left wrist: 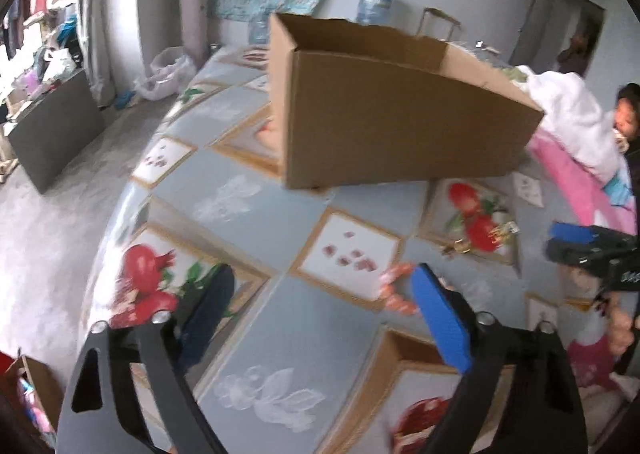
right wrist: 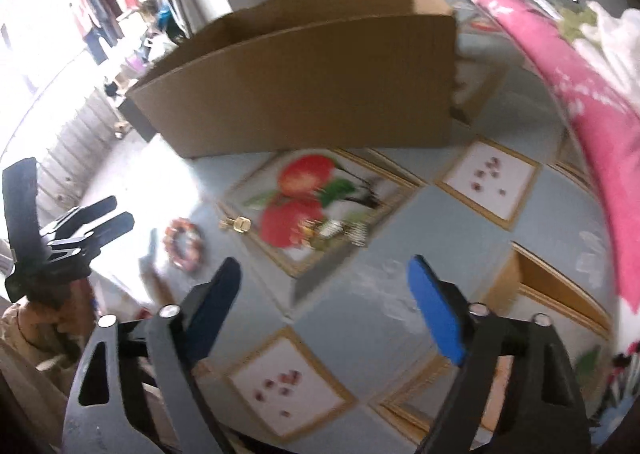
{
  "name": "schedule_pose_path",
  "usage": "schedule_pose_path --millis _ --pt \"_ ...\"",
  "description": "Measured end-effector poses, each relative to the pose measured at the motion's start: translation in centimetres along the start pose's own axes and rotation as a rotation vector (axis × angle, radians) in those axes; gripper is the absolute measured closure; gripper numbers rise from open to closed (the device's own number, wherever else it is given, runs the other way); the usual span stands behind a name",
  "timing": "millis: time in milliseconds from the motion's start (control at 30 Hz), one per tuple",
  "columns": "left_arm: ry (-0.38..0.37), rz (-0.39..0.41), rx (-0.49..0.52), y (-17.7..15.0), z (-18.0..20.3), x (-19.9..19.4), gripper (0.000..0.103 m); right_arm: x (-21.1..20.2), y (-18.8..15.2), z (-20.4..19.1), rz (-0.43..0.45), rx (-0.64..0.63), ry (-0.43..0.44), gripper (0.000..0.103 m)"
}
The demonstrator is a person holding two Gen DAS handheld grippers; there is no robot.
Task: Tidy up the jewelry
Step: 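Move the right tool toward the gold charms while the left tool nears the pink-orange bracelet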
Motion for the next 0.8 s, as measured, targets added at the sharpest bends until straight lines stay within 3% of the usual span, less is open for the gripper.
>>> schedule_pose_path --millis 33,133,267,433,500,800 --pt "-0.003 -0.009 0.008 0.1 0.3 0.2 0.033 0.1 0.0 -0.4 0.0 -0.007 0.01 0.034" --pt "-0.019 -0.055 0.045 0.1 1.6 1.2 0.047 0.6 0.0 -1.2 -0.013 -0.036 0.014 0.035" --pt "-0.016 -0.086 0.106 -0.1 3.4 2.3 0.053 1.0 0.4 -1.5 -0.022 -0.059 0.018 0.035" --pt "0.055 -0.105 0.179 -0.5 4.0 3.3 0.073 0.9 0.2 -2.2 -0.012 -0.078 0.015 0.038" --pt "0.05 -0.107 0.167 -0.5 3.4 3.3 0.078 1.1 0.2 -2.2 -0.013 -0.083 0.011 0.039" --pt "0.168 -0.093 0.087 0.4 -1.9 3.4 0.08 2.3 0.4 -2.2 -0.026 -0.085 0.011 0.044"
Point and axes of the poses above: each gripper's, at about its wrist camera, not at the fingertips, and x roughly the way its jaws point, z to its right, y to its top, the point moved 1 cm from there along x, roughly the way its jaws point, and after that the axes turned 3 degrees about y, right-handed, at the moved point
